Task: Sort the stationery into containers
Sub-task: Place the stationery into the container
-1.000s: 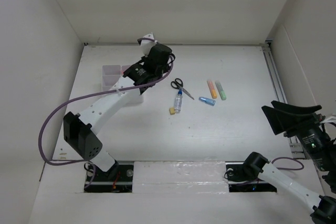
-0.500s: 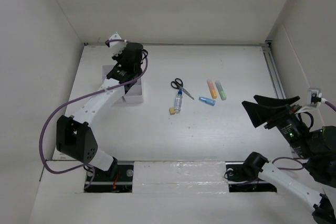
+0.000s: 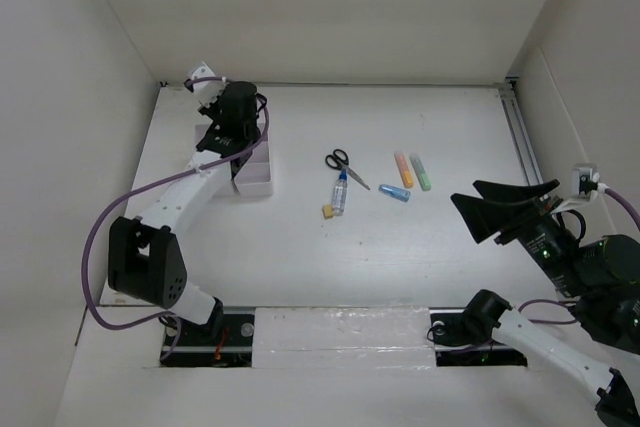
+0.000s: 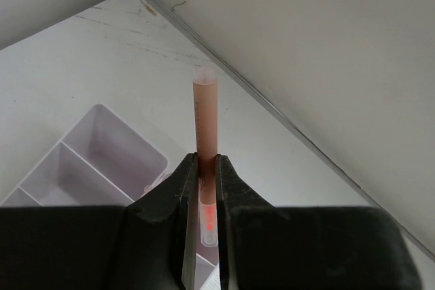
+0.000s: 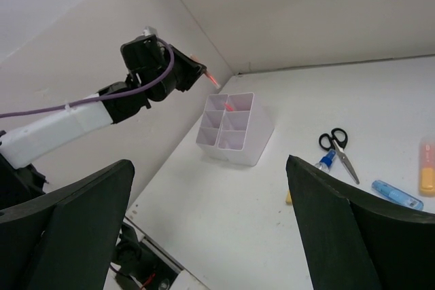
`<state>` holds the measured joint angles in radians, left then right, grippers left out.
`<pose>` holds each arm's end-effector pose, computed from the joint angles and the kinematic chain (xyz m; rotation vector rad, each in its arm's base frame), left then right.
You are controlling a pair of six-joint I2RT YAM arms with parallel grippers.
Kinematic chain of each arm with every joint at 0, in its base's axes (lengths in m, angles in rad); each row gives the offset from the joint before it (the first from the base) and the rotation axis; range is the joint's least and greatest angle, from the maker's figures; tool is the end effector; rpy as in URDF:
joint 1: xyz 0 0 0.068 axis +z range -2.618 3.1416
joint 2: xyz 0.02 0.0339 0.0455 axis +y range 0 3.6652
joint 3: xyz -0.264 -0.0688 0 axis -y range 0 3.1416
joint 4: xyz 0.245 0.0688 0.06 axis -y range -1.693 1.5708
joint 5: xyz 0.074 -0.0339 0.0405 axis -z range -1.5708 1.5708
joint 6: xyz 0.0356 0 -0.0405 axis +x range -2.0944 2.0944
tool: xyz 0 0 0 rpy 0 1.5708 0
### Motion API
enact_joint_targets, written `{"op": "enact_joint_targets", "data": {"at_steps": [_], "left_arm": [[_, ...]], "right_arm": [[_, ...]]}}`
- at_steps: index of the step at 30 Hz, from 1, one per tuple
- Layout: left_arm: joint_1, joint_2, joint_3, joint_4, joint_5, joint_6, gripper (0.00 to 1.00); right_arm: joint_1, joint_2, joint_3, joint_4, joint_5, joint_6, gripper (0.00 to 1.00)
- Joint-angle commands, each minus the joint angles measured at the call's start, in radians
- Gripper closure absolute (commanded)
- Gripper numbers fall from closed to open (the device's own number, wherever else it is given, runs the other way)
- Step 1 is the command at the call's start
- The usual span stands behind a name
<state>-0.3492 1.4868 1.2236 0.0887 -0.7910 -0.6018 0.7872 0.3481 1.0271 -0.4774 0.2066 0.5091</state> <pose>0.3352 -0.0951 0.3536 -0.7567 1.5147 -0.0207 0.0274 0.0171 0.4259 -0.0183 1.4382 0.9374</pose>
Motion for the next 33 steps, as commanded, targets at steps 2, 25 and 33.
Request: {"op": "enact_joint_targets", "data": {"at_steps": [2, 25, 33], "left_arm": [[0.001, 0.013, -0.021, 0.083, -0.014, -0.001, 1.00], [-0.030, 0.119, -0.108, 0.220, -0.030, -0.001, 1.00], [-0.040, 0.148, -0.117, 0.240, -0.039, -0.023, 1.00]], "right_arm": [[0.009, 0.008, 0.001, 0.059, -0.026, -0.024, 0.00], [0.009, -0.020, 0.001, 0.029, -0.035, -0.034, 0.00], [0.009, -0.029, 0.001, 0.020, -0.035, -0.024, 0.00]]}}
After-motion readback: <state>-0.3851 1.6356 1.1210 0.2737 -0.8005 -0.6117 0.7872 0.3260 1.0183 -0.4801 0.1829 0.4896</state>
